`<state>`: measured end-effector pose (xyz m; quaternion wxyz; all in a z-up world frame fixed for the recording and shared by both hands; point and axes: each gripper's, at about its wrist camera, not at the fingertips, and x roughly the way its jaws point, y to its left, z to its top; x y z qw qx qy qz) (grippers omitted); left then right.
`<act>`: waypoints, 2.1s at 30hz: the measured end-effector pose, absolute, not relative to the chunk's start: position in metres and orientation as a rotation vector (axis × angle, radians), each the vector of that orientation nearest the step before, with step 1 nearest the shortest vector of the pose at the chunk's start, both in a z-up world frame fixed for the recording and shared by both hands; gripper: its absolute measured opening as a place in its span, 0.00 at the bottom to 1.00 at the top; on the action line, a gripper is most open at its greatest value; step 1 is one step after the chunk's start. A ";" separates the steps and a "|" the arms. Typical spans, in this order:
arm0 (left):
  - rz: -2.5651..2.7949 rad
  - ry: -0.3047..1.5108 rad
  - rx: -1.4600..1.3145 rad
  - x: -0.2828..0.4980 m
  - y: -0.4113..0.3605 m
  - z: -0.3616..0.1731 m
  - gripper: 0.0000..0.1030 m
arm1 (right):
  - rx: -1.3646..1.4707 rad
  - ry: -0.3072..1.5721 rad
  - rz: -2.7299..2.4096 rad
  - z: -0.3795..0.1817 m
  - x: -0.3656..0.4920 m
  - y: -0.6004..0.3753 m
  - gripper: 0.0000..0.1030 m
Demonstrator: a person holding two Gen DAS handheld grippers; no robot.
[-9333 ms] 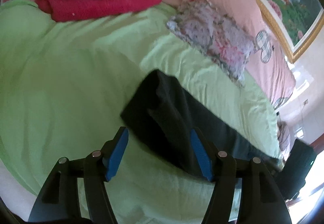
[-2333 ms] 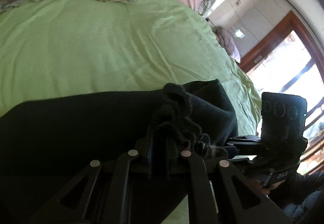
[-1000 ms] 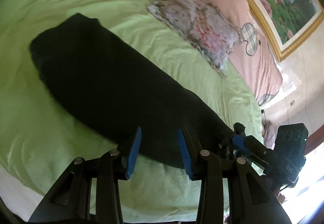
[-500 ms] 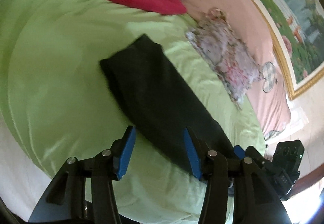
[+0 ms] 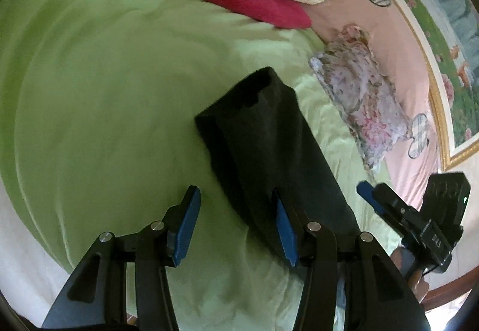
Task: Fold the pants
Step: 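Grasp the folded end of the black pants with both grippers side by side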
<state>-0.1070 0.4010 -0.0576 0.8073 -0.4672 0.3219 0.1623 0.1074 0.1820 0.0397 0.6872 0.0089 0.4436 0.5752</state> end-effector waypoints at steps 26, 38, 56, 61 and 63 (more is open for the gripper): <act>0.335 0.700 -0.907 -0.074 0.413 -0.052 0.24 | -0.336 1.089 1.480 0.015 0.132 0.333 0.24; 0.187 0.597 -0.761 -0.065 0.354 0.034 0.22 | -0.138 0.949 1.485 0.081 0.136 0.243 0.19; -0.034 0.603 -0.529 -0.023 0.217 0.094 0.21 | 0.160 0.835 1.322 0.108 0.154 0.074 0.16; -0.086 0.637 -0.486 -0.011 0.181 0.094 0.22 | 0.213 0.833 1.279 0.099 0.158 0.039 0.16; -0.102 0.649 -0.471 -0.006 0.171 0.093 0.21 | 0.228 0.830 1.266 0.096 0.159 0.027 0.16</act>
